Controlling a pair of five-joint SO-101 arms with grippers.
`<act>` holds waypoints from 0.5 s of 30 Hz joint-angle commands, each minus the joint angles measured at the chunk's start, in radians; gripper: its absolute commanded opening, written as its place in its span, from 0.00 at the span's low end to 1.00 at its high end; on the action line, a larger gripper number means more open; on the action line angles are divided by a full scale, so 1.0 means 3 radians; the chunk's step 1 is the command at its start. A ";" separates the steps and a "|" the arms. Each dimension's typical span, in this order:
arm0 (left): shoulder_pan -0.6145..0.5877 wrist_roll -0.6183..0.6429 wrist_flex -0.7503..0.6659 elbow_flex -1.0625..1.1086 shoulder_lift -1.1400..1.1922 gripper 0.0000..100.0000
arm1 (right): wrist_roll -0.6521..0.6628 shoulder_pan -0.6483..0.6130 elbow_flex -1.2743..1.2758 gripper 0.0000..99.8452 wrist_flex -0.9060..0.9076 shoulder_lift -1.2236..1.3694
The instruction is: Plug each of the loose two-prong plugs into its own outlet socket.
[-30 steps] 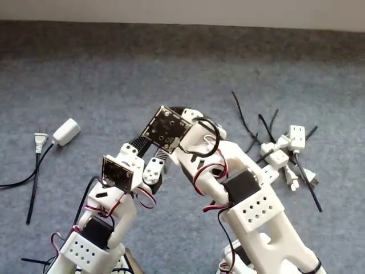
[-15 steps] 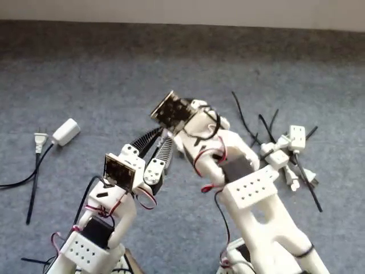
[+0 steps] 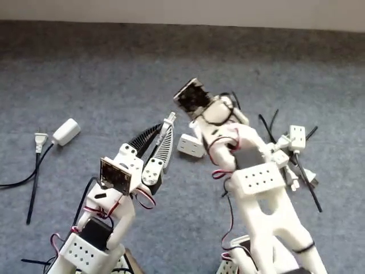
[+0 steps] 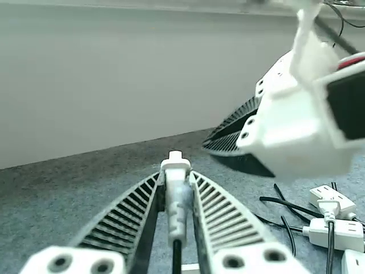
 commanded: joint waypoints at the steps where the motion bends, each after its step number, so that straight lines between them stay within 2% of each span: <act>1: -0.0049 0.0020 -0.0036 0.0064 -0.0003 0.01 | -0.0450 0.0432 -0.0115 0.01 -0.0023 -0.0371; 6: -0.0309 0.0026 0.0102 0.0008 0.0003 0.01 | -0.1130 0.0754 -0.0110 0.01 0.0161 -0.0381; 11: -0.0355 0.0026 0.0829 -0.0427 0.0008 0.01 | -0.1355 0.0760 -0.0084 0.01 0.0642 -0.0381; 15: -0.0355 0.0031 0.1130 -0.0621 0.0028 0.01 | -0.1565 0.0760 0.0151 0.01 0.0749 -0.0381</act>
